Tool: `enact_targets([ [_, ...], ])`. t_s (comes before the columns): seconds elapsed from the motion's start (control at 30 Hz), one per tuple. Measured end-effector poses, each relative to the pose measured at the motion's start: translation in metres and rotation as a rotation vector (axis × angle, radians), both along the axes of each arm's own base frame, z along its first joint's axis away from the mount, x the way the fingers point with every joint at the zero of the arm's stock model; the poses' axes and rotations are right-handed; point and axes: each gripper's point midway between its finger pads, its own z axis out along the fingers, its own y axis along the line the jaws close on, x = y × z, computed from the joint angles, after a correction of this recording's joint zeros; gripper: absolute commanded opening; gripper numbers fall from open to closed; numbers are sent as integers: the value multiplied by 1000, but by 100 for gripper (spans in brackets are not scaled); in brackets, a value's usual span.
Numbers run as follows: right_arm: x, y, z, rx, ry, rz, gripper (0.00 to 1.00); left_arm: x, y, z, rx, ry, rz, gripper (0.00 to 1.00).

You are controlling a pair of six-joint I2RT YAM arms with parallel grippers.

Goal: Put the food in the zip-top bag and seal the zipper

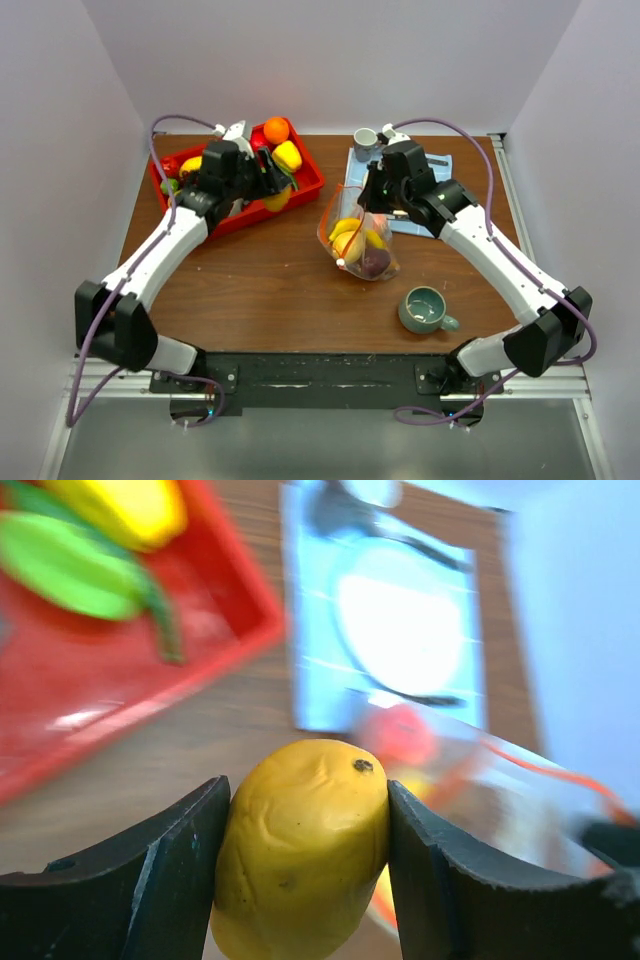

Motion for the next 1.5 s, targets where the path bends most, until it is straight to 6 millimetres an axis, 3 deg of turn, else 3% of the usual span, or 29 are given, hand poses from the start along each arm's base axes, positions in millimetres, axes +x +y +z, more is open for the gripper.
enact_targets([
  [0.13, -2, 4, 1, 8, 0, 0, 0, -36, -62, 23, -185, -31, -102, 7],
  [0.2, -2, 6, 1, 10, -3, -5, 0, -51, -86, 25, -253, -14, -135, 6],
  [0.57, -5, 3, 11, 39, -16, -44, 0, -81, -148, 17, -450, 33, -68, 4],
  [0.63, -7, -2, 14, 36, -21, -56, 0, -81, -155, 13, -458, 36, -50, 5],
  [0.73, -13, -7, 25, 50, -40, -65, 0, -77, -165, -3, -447, 56, -31, 25],
  [0.83, -20, -11, 33, 60, -53, -65, 0, -75, -173, -24, -420, 87, -20, 57],
  [0.93, -23, -13, 37, 66, -61, -68, 0, -73, -184, -32, -402, 99, -32, 78],
  [1.03, -25, -15, 38, 68, -64, -70, 0, -73, -192, -30, -375, 91, -57, 88],
  [1.27, -24, -20, 36, 52, -66, -89, 0, -72, -194, -17, -297, 43, -105, 91],
  [1.4, -24, -20, 34, 48, -63, -89, 0, -79, -183, -12, -241, 26, -122, 85],
  [1.5, -23, -19, 33, 45, -61, -88, 0, -86, -168, 6, -209, -13, -125, 82],
])
